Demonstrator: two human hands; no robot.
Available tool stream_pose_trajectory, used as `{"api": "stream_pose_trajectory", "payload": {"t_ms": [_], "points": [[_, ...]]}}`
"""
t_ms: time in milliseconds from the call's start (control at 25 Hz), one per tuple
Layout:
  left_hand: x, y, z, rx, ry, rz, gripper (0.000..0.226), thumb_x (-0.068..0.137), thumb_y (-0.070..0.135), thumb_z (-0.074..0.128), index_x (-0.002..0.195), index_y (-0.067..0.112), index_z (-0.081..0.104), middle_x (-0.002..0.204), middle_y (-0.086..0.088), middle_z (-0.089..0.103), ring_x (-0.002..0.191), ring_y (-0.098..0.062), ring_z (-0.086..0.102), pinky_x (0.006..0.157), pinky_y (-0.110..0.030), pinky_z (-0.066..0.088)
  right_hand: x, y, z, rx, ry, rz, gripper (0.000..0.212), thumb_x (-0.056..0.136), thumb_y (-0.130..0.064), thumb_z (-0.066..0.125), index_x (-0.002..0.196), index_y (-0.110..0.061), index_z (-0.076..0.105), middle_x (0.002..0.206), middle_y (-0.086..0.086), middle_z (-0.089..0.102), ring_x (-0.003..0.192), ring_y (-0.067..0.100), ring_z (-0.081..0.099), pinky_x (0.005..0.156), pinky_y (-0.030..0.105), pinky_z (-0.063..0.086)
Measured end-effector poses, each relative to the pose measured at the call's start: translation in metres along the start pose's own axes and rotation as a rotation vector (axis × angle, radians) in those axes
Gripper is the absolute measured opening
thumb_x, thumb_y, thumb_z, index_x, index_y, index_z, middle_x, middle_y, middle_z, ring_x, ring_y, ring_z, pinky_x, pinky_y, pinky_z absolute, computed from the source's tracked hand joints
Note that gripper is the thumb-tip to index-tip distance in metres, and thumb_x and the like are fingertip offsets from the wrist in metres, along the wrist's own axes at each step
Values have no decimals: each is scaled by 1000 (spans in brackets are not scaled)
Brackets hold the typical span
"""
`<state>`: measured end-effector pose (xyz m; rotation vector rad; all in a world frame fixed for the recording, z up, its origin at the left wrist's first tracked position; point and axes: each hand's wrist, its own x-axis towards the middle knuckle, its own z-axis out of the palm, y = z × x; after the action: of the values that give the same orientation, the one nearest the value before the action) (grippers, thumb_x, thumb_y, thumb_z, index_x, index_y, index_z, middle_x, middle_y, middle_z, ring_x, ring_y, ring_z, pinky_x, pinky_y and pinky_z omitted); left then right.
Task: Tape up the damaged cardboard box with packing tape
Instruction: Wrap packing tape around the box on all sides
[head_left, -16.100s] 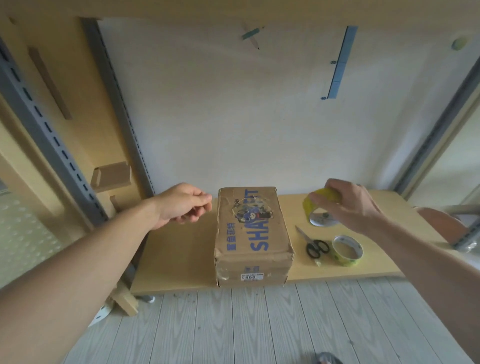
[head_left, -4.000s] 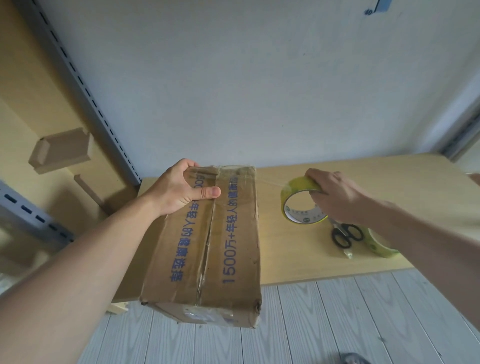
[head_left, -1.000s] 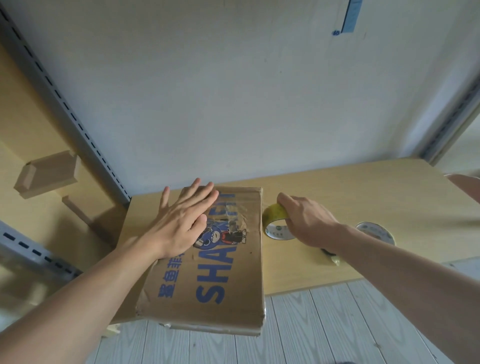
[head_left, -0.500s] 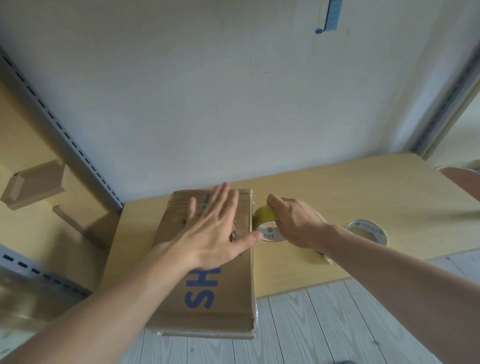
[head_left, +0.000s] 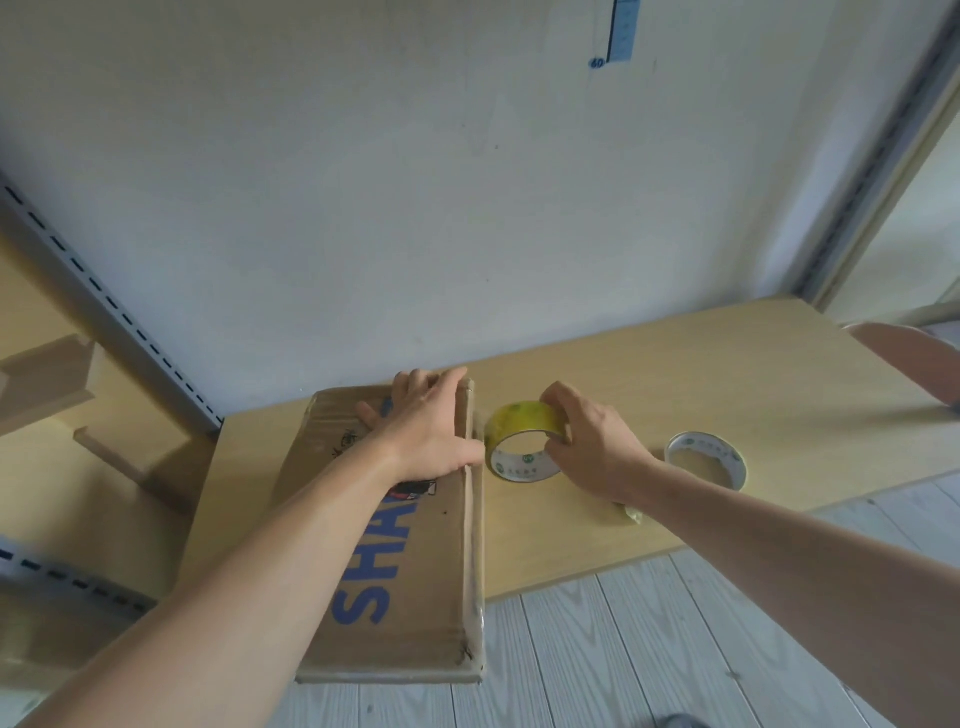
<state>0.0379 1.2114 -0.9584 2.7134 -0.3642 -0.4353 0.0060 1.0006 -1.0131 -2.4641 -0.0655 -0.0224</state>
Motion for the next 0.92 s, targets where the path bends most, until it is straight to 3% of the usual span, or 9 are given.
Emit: {"api": "stream_pose_trajectory", "payload": {"t_ms": [120,240,320,360,440,560,720,840,920], "points": [[-4,-8,0,-135,69,23,96,72,31,73,155,33,24,152,0,26,150,-21,9,116,-71,-4,-5,1,1,28,39,-12,20,78,-26,61,95,-21,53,93,3,64,84,28,57,69,37,48],[-8,-10,2,-158,99,48,93,67,37,69,151,35,30,148,1,28,149,-19,13,116,-70,-4,-11,-3,23,97,39,65,20,77,-25,58,95,-20,51,93,3,58,87,29,56,65,33,39],[-9,-10,6,-186,105,67,90,69,34,71,150,37,33,146,3,29,148,-20,16,116,-69,-6,-16,-8,39,374,46,273,23,81,-24,61,102,-22,54,98,2,61,91,25,59,71,34,49],[-9,-13,6,-217,108,74,90,65,35,70,148,40,35,145,4,31,146,-20,21,117,-69,-7,-18,-10,47,530,53,359,24,80,-25,62,103,-27,55,99,0,63,92,24,62,76,41,56],[-10,-24,-2,-366,154,76,91,53,39,70,139,49,43,142,7,37,136,-16,38,120,-65,3,-21,-16,58,690,84,413,21,81,-31,63,100,-33,56,98,0,66,90,26,68,81,51,59],[-12,-53,-20,-671,253,123,90,44,38,73,131,46,54,140,3,51,119,-19,58,111,-44,42,-16,-39,58,764,152,309,11,90,-35,62,100,-33,58,97,-1,67,91,25,70,76,48,61],[-21,-70,-40,-828,253,254,88,48,30,77,133,32,54,120,-6,60,103,-5,63,90,-14,46,-3,-80,47,779,270,174,21,88,-44,50,96,-27,59,88,-5,64,88,20,63,76,47,58],[-25,-75,-39,-1107,238,264,89,55,12,74,140,17,50,109,-9,64,90,-13,66,80,-22,54,5,-105,35,700,401,81,20,88,-40,50,87,-21,57,78,-4,61,70,3,53,66,18,44],[-28,-79,-34,-1294,216,242,79,68,2,59,144,18,46,102,-11,69,85,-20,68,74,-28,58,13,-117,21,581,394,1,13,83,-33,56,90,-23,58,80,-5,63,66,1,52,57,14,38]]}}
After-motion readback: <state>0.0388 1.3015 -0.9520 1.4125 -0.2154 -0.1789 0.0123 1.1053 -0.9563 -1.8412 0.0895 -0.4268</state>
